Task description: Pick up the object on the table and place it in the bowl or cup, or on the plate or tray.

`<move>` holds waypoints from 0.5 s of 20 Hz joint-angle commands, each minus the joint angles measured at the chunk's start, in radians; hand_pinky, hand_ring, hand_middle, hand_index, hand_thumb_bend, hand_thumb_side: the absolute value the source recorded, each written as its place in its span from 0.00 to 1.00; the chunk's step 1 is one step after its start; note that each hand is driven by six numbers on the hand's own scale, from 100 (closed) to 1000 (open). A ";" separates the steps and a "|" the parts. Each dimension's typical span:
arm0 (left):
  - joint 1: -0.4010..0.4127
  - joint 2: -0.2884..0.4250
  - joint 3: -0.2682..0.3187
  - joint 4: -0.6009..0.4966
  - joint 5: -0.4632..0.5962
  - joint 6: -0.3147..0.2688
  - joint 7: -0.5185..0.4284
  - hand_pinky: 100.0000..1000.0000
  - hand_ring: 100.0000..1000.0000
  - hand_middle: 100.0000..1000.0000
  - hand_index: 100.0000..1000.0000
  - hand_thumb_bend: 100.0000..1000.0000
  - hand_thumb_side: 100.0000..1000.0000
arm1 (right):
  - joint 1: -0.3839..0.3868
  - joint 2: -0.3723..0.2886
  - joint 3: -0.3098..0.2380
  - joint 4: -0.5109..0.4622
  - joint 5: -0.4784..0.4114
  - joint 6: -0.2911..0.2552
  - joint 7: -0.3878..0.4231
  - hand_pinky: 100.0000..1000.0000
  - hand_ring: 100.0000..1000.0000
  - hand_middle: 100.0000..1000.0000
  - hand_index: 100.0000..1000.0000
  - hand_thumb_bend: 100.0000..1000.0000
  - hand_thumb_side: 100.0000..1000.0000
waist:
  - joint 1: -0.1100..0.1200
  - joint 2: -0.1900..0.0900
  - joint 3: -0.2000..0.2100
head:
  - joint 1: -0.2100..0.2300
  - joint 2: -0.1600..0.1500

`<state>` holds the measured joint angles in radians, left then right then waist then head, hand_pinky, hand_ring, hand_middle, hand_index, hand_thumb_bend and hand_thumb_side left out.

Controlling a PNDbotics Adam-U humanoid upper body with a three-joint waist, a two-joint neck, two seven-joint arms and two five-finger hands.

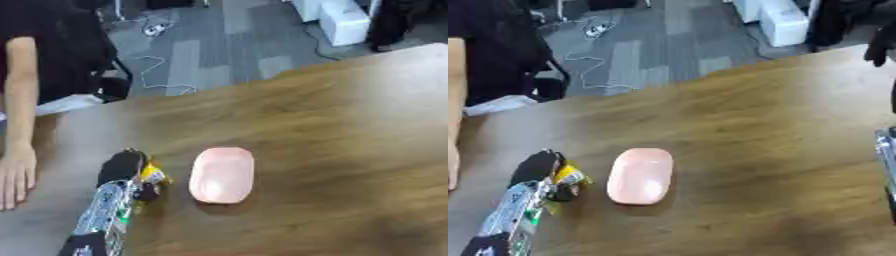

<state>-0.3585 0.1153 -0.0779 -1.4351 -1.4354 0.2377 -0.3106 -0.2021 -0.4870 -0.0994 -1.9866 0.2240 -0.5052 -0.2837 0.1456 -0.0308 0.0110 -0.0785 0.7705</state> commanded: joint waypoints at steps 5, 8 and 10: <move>-0.141 0.163 -0.067 -0.170 -0.091 -0.099 -0.169 0.00 0.00 0.00 0.05 0.37 0.00 | -0.004 -0.028 0.000 -0.013 -0.006 0.005 0.011 0.00 0.16 0.24 0.60 0.00 1.00 | -0.004 -0.014 -0.010 | 0.011 0.000; -0.157 0.137 -0.077 -0.191 -0.090 -0.114 -0.189 0.00 0.00 0.00 0.05 0.34 0.00 | -0.006 -0.027 0.001 -0.013 -0.008 0.005 0.013 0.00 0.16 0.24 0.59 0.00 1.00 | -0.004 -0.015 -0.015 | 0.006 0.000; -0.160 0.105 -0.090 -0.191 -0.079 -0.123 -0.183 0.00 0.00 0.00 0.05 0.34 0.00 | -0.008 -0.026 0.002 -0.013 -0.010 0.005 0.015 0.00 0.16 0.23 0.59 0.00 1.00 | -0.005 -0.014 -0.017 | 0.006 0.000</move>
<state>-0.4993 0.2223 -0.1620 -1.6041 -1.5190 0.1219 -0.4917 -0.2016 -0.4874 -0.0964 -1.9866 0.2184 -0.5011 -0.2718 0.1468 -0.0362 -0.0061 -0.0776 0.7705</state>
